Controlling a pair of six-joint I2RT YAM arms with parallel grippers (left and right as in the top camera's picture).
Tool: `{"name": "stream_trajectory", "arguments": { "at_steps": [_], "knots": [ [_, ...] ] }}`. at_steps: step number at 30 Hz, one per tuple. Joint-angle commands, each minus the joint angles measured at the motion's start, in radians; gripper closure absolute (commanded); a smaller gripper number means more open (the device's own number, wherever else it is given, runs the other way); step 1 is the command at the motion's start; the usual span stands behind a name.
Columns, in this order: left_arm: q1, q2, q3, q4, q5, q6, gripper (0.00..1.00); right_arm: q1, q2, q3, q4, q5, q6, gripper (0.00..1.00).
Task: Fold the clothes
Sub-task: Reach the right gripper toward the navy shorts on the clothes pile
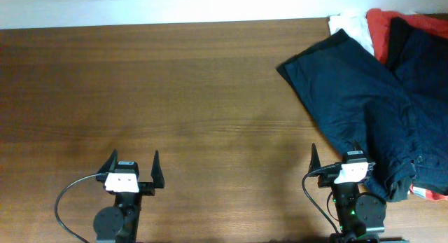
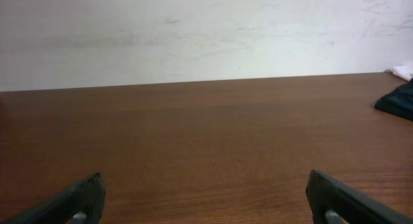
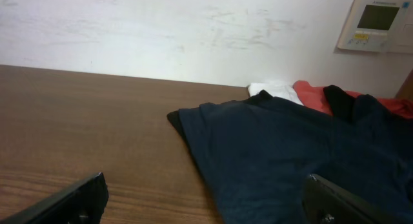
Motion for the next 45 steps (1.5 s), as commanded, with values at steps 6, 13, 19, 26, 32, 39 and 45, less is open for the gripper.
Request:
{"name": "stream_trajectory", "arguments": {
  "at_steps": [6, 13, 19, 26, 32, 39, 45],
  "knots": [
    [-0.005, -0.001, -0.005, -0.002, 0.015, 0.016, 0.01, -0.003, 0.0, -0.005, -0.006, 0.002, 0.005, 0.01],
    [-0.005, -0.001, -0.005, -0.002, 0.015, 0.016, 0.01, -0.003, 0.0, -0.005, -0.006, 0.002, 0.005, 0.01],
    [-0.005, -0.001, -0.005, -0.002, 0.015, 0.016, 0.01, -0.003, 0.0, -0.005, -0.006, 0.002, 0.005, 0.01],
    [-0.005, -0.001, -0.005, -0.002, 0.015, 0.016, 0.01, -0.003, 0.0, -0.005, -0.006, 0.002, 0.005, 0.01],
    [-0.005, -0.001, -0.005, -0.002, 0.015, 0.016, 0.01, -0.003, 0.0, -0.005, -0.006, 0.002, 0.005, 0.01],
    [-0.005, -0.001, -0.005, 0.014, 0.011, 0.015, 0.01, -0.003, 0.0, -0.005, 0.016, 0.005, 0.007, 0.01],
    [-0.005, -0.001, 0.004, 0.014, -0.028, -0.038, 0.01, -0.003, 0.021, 0.044, 0.026, 0.031, 0.016, 0.01]
  ]
}}
